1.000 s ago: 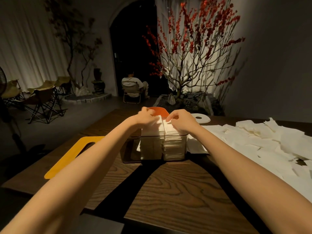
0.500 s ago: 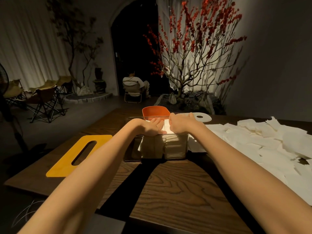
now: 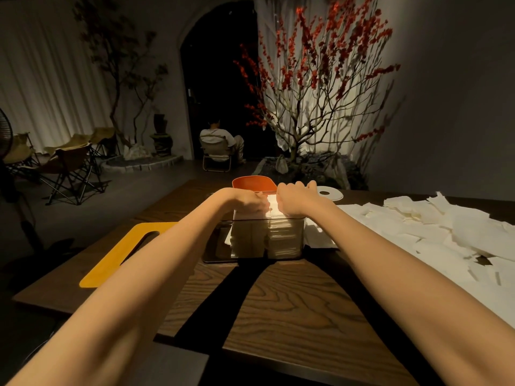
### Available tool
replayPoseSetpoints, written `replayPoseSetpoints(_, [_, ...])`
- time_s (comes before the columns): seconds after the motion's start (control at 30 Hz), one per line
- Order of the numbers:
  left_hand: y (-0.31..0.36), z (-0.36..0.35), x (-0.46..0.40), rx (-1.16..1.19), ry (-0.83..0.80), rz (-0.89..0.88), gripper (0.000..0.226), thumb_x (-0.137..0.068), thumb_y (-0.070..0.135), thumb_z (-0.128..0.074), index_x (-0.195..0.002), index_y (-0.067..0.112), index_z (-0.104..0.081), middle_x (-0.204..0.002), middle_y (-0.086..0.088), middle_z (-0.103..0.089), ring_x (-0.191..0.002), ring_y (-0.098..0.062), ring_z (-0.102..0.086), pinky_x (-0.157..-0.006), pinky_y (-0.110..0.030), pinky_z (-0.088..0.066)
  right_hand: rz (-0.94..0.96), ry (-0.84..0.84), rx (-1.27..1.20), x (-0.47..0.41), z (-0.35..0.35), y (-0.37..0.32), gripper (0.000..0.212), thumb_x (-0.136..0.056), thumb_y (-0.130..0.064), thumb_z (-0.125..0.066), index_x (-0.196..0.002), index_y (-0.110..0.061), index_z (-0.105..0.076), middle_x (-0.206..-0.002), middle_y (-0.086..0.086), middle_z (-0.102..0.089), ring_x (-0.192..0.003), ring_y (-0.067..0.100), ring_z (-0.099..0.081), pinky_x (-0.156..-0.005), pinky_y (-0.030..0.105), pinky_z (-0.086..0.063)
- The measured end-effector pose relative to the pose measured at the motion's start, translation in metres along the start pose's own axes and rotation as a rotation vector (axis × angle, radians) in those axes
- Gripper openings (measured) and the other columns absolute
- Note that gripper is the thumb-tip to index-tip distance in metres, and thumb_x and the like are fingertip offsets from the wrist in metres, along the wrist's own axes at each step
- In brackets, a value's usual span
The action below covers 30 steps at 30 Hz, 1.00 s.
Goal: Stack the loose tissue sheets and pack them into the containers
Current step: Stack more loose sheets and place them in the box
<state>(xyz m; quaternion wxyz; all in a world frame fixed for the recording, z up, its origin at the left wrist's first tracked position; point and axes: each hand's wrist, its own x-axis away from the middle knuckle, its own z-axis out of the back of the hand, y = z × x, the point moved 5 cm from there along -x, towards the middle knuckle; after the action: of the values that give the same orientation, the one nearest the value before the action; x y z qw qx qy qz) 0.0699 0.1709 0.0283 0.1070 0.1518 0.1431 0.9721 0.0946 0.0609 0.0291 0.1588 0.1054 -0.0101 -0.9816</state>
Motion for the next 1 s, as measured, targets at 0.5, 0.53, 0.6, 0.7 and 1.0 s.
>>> replayPoseSetpoints(0.5, [0.08,0.008,-0.003,0.258,0.457,-0.234,0.008,-0.095,0.01,-0.056,-0.087,0.012,-0.055,-0.091,-0.007,-0.062,-0.078,-0.016,-0.057,-0.069,-0.024,-0.047,-0.11,0.027,-0.434,0.041,0.03,0.063,0.024,-0.1,-0.013,-0.036,-0.11,-0.004,-0.055,-0.113,0.014,-0.06,-0.099,0.031,-0.059,-0.086,0.043,-0.047])
replayPoseSetpoints(0.53, [0.087,0.007,-0.003,0.253,0.459,-0.246,0.007,-0.094,0.009,-0.056,-0.088,0.011,-0.056,-0.091,-0.006,-0.061,-0.078,-0.015,-0.056,-0.067,-0.022,-0.046,-0.122,0.021,-0.433,0.045,0.03,0.07,0.023,-0.1,-0.014,-0.036,-0.11,-0.005,-0.055,-0.114,0.014,-0.06,-0.099,0.03,-0.058,-0.087,0.043,-0.047])
replayPoseSetpoints(0.6, [0.101,0.005,-0.004,0.241,0.453,-0.27,0.005,-0.094,0.009,-0.057,-0.089,0.01,-0.057,-0.089,-0.005,-0.062,-0.074,-0.012,-0.055,-0.064,-0.02,-0.045,-0.135,0.006,-0.432,0.055,0.032,0.083,0.024,-0.1,-0.014,-0.035,-0.112,-0.004,-0.053,-0.114,0.014,-0.06,-0.099,0.029,-0.058,-0.085,0.04,-0.046])
replayPoseSetpoints(0.7, [0.119,-0.001,-0.006,0.233,0.416,-0.305,0.006,-0.094,0.009,-0.055,-0.092,0.007,-0.061,-0.082,0.0,-0.061,-0.077,-0.015,-0.057,-0.073,-0.027,-0.05,-0.151,-0.026,-0.434,0.071,0.032,0.101,0.024,-0.101,-0.014,-0.035,-0.113,-0.002,-0.052,-0.112,0.015,-0.061,-0.09,0.026,-0.055,-0.077,0.035,-0.042])
replayPoseSetpoints(1.0, [0.161,-0.035,-0.018,0.263,0.265,-0.267,0.025,-0.099,0.005,-0.046,-0.12,-0.001,-0.058,-0.118,-0.013,-0.061,-0.093,-0.018,-0.057,-0.07,-0.023,-0.046,-0.197,-0.049,-0.412,0.106,0.025,0.151,0.018,-0.099,-0.015,-0.038,-0.108,-0.006,-0.051,-0.113,0.016,-0.061,-0.102,0.029,-0.058,-0.09,0.041,-0.047])
